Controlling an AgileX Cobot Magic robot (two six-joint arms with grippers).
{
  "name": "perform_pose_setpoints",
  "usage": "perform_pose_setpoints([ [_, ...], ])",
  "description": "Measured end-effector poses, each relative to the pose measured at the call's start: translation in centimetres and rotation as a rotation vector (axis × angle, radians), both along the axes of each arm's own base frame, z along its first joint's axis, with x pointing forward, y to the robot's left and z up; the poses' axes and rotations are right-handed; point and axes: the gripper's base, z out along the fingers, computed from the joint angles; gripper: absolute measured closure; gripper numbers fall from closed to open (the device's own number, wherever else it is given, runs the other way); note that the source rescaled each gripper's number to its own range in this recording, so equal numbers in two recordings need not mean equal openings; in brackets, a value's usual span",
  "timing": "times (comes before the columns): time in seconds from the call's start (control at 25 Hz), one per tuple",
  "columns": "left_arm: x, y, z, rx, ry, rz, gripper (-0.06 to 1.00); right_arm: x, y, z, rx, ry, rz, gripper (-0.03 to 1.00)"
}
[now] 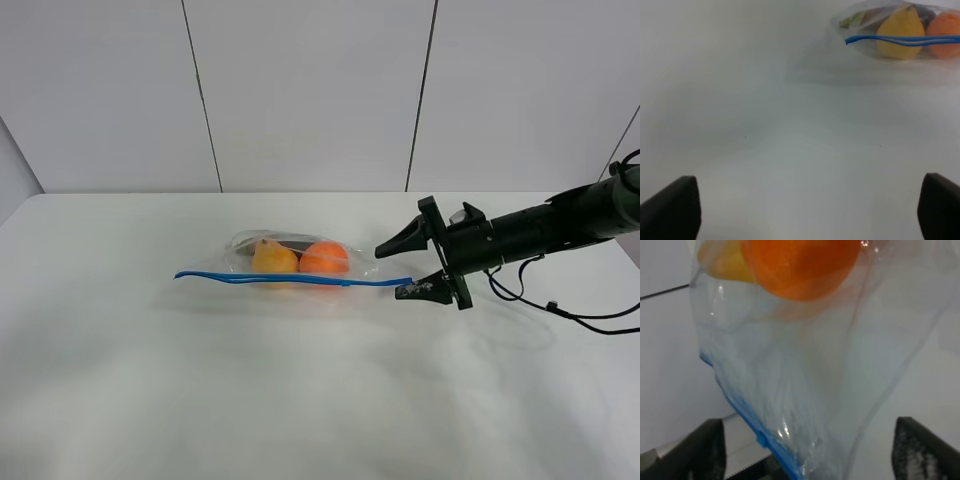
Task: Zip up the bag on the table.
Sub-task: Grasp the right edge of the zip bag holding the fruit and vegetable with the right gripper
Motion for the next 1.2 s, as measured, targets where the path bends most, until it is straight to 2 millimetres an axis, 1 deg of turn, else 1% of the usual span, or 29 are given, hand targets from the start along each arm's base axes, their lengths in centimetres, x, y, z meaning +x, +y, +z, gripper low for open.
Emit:
perform_pose_setpoints([
  [0.16, 0.00, 0.00, 0.00, 0.000, 0.000, 0.000, -0.06, -0.21, 0.16, 0.25, 0.031, 0.011, 0.023, 0.36],
  [0.28, 0.00, 0.00, 0.00, 0.000, 0.000, 0.000, -0.06, -0.33, 0.16, 0.22, 0.028, 0.017, 0.035, 0.45],
  [0.4, 0.00, 0.00, 0.00, 0.000, 0.000, 0.000, -0.06, -0.36, 0.14, 0.19, 0.025, 0.021, 0.036, 0.47],
  [0.68, 0.00, 0.00, 0.00, 0.000, 0.000, 0.000, -0.06, -0.52, 0.09, 0.07, 0.010, 0.034, 0.049, 0.48],
  [0.76, 0.00, 0.00, 0.00, 0.000, 0.000, 0.000, -0.06, -0.54, 0.08, 0.05, 0.008, 0.035, 0.052, 0.53],
  [0.84, 0.00, 0.00, 0.00, 0.000, 0.000, 0.000, -0.06, -0.55, 0.08, 0.05, 0.009, 0.035, 0.052, 0.64],
  [0.92, 0.00, 0.00, 0.00, 0.000, 0.000, 0.000, -0.06, -0.55, 0.08, 0.05, 0.009, 0.035, 0.052, 0.70],
  [1.0, 0.00, 0.00, 0.00, 0.000, 0.000, 0.000, -0.06, -0.55, 0.08, 0.05, 0.009, 0.036, 0.051, 0.73],
  [1.2, 0.00, 0.00, 0.00, 0.000, 0.000, 0.000, -0.06, -0.56, 0.09, 0.06, 0.009, 0.037, 0.052, 0.74],
])
